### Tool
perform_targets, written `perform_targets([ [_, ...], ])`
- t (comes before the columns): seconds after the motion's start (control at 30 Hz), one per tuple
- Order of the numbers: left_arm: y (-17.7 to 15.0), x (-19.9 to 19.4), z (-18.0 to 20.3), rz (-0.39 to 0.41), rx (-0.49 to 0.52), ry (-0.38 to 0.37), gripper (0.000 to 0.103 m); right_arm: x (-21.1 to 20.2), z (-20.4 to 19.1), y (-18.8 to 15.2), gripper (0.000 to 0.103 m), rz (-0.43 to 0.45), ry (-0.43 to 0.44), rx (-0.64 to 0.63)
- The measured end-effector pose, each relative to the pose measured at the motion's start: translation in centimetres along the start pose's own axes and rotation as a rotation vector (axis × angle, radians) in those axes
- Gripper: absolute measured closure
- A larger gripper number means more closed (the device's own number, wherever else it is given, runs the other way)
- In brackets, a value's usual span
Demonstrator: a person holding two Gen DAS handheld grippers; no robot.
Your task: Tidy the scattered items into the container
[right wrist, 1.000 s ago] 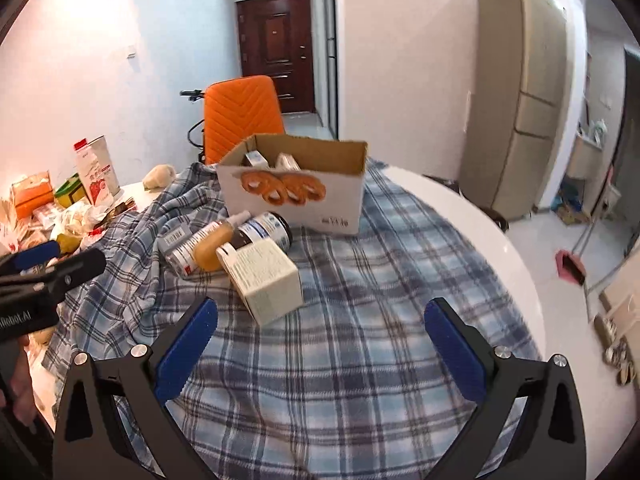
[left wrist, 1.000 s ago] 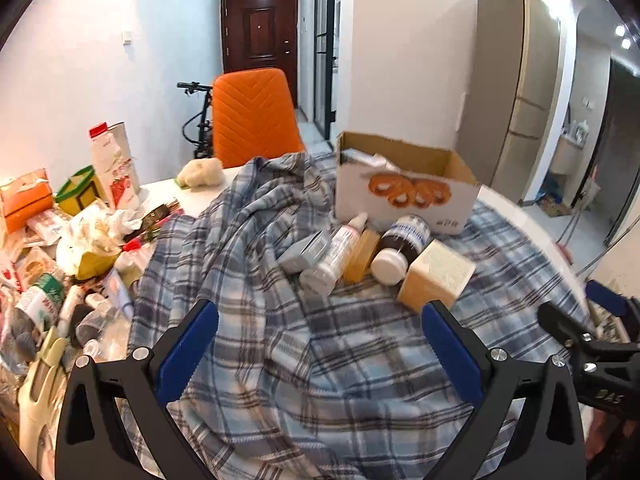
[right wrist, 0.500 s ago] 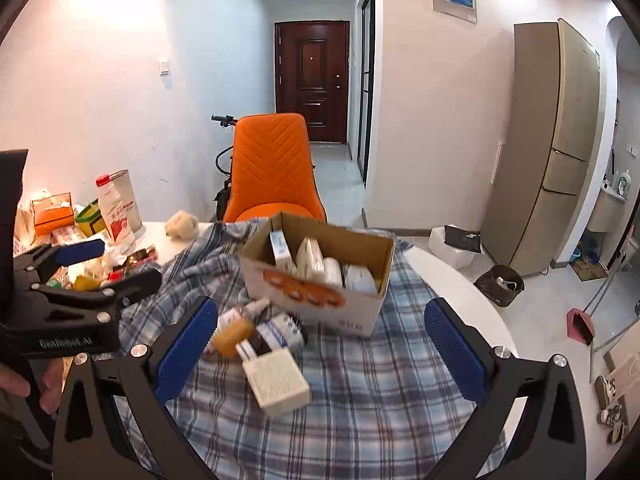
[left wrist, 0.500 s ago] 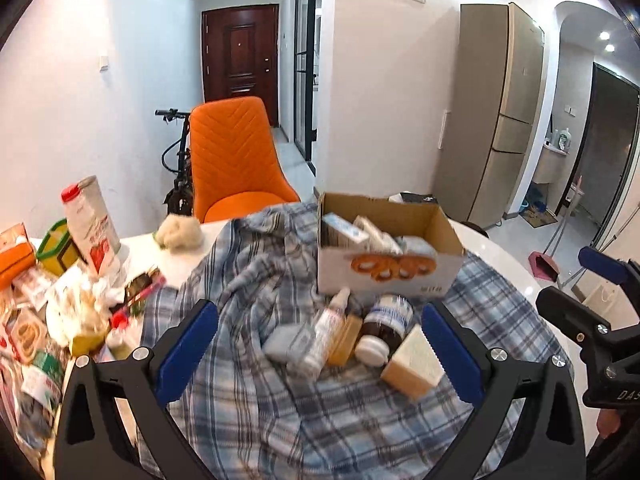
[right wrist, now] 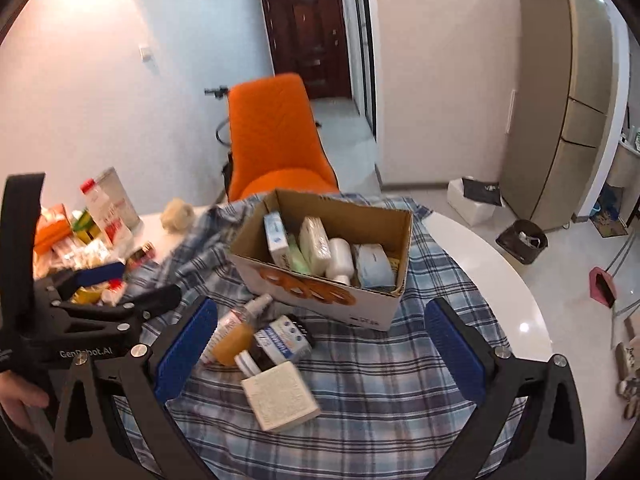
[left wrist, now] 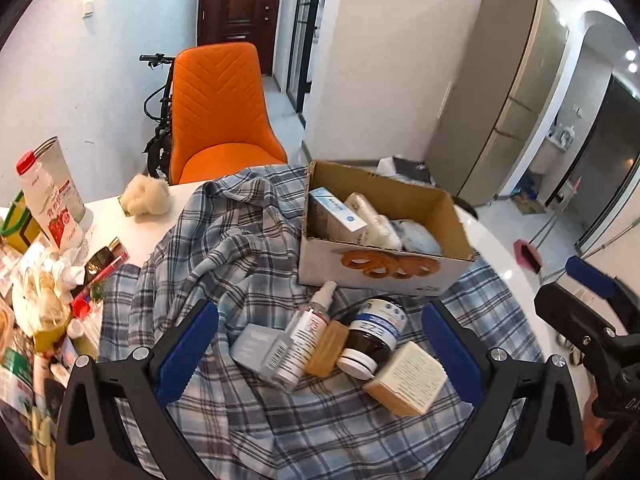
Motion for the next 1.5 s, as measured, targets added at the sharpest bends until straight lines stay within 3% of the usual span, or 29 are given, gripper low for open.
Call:
perform_targets([
  [0.2, 2.1, 2.6, 0.4, -0.063, 0.084, 0.086, 0.000, 4.0, 0.0, 1.7, 0.000, -0.116, 0.004, -0.042],
  [0.37, 2.6, 6.9, 0.5, -0.196, 0.136, 0.109, 0.000, 7.5, 0.7, 2.4, 0.000, -0.223, 0.026, -0.028],
  [0.7, 4.3, 8.0, -0.5, -0.170, 0.108, 0.157, 0.000, 8.9, 2.5, 2.7, 0.000, -0.269, -0.006, -0.027],
  [0.87, 4.9, 7.3, 0.1, -0.143, 0.118, 0.157, 0.000, 8.8, 1.8, 2.5, 0.000, -0.240, -0.031, -0.062],
  [1.1, 2.4, 6.3, 0.9, -0.119, 0.260, 0.243, 0.000, 6.9, 1.7, 1.5, 0.000, -0.196, 0.005, -0.056],
  [1.2, 0.8, 5.4, 0.5, -0.130, 0.231, 0.183, 0.000, 5.6, 1.7, 0.8, 0.000, -0.168, 0.000, -0.070],
  [1.33, -1.3, 2.9, -0.2, -0.049, 0.197, 0.173, 0.000, 3.7, 1.6, -0.5, 0.000, -0.123, 0.018, -0.079],
  [1.5, -4.6, 1.2, -2.4, -0.026, 0.042, 0.102, 0.000, 2.5, 1.5, -1.9, 0.000, -0.087, 0.005, -0.052],
])
Point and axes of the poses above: each gripper's, at about its wrist camera, not at the fingertips, and x roughly the way its jaws point, z to its right, y to its top, the point moved 2 cm from there along x, roughly the way its jaws point, and after that the axes turned 10 degrees about -y, right-handed, at the moved point
